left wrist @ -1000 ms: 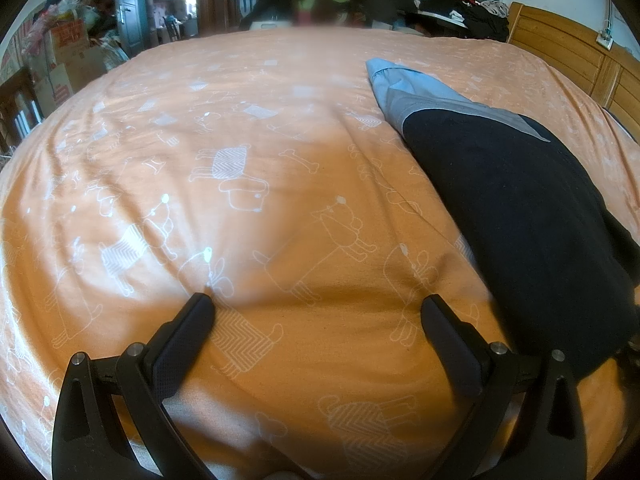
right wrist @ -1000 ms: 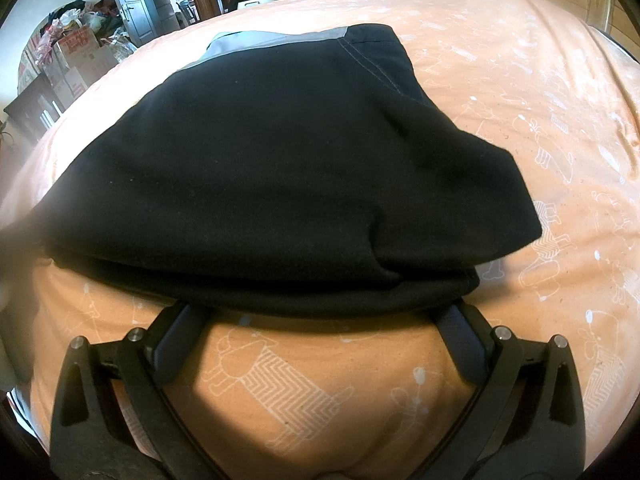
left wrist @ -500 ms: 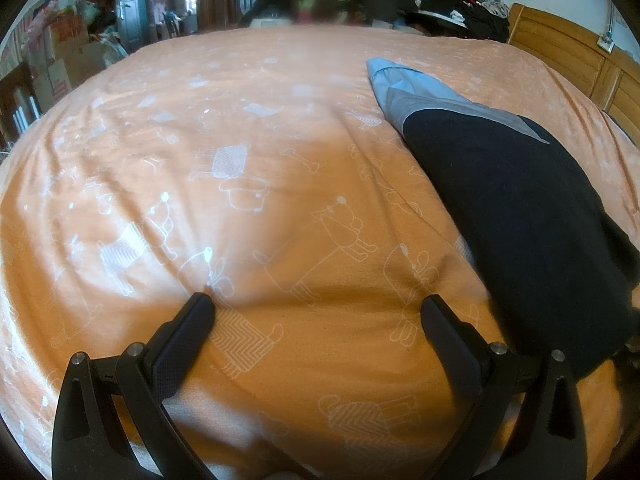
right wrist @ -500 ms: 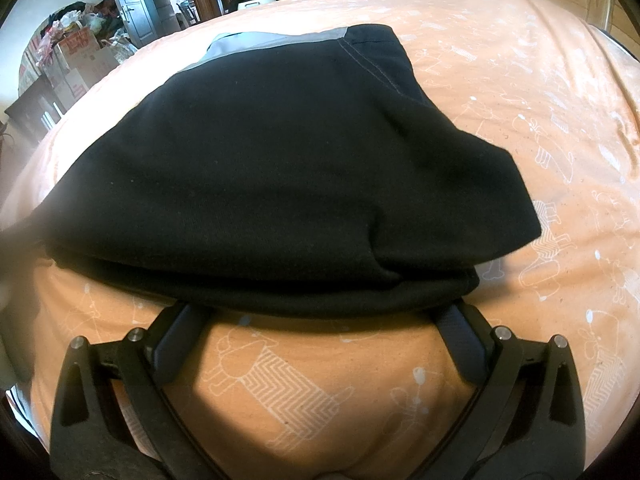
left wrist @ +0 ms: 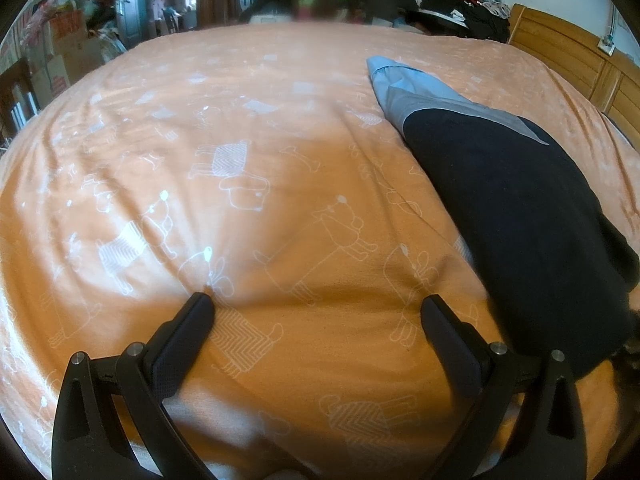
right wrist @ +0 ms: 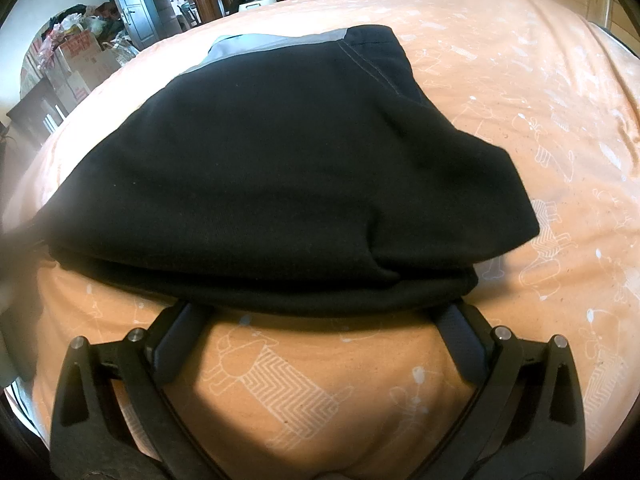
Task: Fold small clothes
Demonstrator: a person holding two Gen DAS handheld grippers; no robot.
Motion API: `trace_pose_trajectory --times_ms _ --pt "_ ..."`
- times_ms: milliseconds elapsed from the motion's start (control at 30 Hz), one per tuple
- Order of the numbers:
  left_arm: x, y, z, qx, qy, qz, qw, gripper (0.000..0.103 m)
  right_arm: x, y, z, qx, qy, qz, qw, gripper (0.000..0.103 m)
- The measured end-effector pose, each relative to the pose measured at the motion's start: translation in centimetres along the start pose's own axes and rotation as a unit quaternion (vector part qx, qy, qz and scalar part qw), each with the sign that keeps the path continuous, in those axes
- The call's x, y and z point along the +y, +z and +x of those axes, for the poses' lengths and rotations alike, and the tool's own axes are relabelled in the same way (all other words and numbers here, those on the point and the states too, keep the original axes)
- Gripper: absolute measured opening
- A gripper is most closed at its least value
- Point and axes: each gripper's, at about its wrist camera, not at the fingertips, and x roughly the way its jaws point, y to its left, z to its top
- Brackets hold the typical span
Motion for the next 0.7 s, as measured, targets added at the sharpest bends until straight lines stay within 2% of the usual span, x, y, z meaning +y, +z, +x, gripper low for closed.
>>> trace_pose_trajectory --times_ms 367,600,700 --pt "0.0 0.1 0.1 0.005 0.0 0.001 1.0 0.103 0.4 0.0 -0.2 0.003 -0.007 -0.003 1.0 0.103" --pt "-0.1 0.6 -1.1 0.031 -0.019 0.004 0.9994 0.103 0.6 0.2 -2.0 0.023 -0.012 -0.006 1.0 0.103" --pt "-0.8 0.5 -3.0 0.041 -0.051 -0.001 0.9979 0.103 0.8 0.6 -5.0 0.014 0.004 0.003 1.0 0.103"
